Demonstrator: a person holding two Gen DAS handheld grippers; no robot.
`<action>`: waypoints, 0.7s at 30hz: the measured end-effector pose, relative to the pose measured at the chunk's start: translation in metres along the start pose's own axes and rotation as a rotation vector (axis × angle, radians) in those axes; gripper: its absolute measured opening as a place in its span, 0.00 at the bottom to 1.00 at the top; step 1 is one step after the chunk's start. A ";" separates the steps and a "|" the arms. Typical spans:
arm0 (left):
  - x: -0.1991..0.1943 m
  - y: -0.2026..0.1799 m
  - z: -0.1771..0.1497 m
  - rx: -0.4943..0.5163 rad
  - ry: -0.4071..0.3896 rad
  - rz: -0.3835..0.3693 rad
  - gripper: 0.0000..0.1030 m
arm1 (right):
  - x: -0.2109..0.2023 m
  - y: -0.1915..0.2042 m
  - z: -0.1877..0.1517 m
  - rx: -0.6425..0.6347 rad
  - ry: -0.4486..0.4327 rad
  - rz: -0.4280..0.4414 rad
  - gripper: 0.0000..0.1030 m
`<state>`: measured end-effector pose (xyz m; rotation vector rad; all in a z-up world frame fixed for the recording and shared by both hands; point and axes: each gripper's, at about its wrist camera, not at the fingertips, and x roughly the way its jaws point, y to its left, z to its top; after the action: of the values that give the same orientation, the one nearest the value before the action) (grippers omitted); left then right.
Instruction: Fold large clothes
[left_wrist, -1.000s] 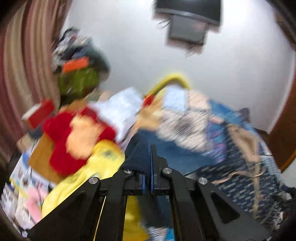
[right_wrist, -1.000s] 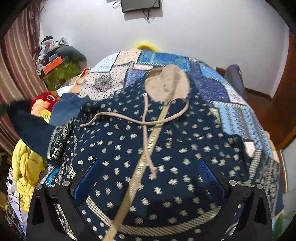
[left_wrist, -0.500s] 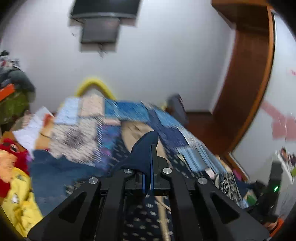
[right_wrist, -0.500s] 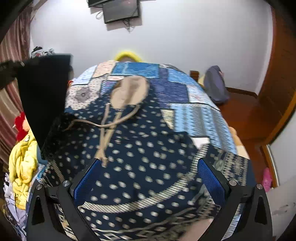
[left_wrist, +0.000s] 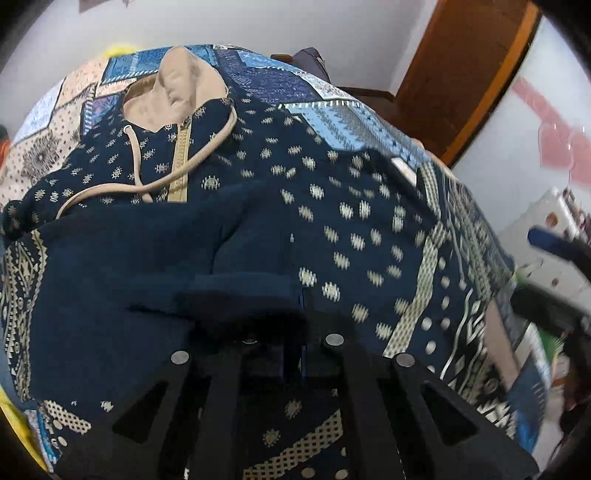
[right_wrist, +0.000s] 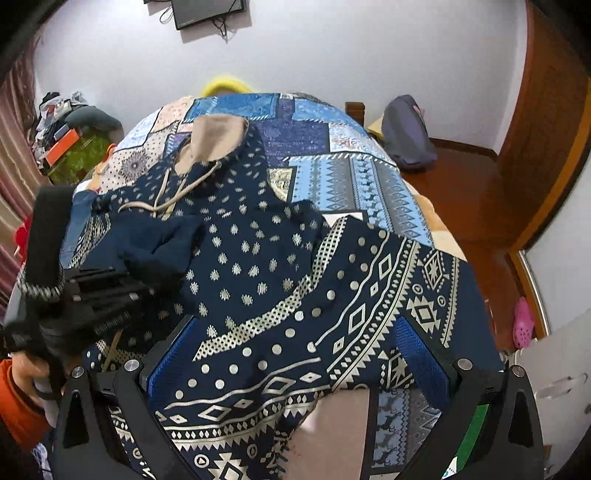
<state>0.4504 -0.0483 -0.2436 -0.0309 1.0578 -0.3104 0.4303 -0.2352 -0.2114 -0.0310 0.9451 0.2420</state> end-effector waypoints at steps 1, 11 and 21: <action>-0.004 0.000 -0.002 0.003 0.005 -0.003 0.14 | 0.001 0.001 0.000 -0.004 0.001 0.001 1.00; -0.090 0.048 -0.040 0.028 -0.106 0.108 0.69 | 0.005 0.060 0.019 -0.111 -0.024 0.066 1.00; -0.091 0.167 -0.066 -0.149 -0.076 0.284 0.77 | 0.068 0.165 0.029 -0.288 0.045 0.140 0.99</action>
<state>0.3922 0.1435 -0.2279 -0.0250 0.9931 0.0264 0.4554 -0.0576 -0.2360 -0.2363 0.9526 0.5072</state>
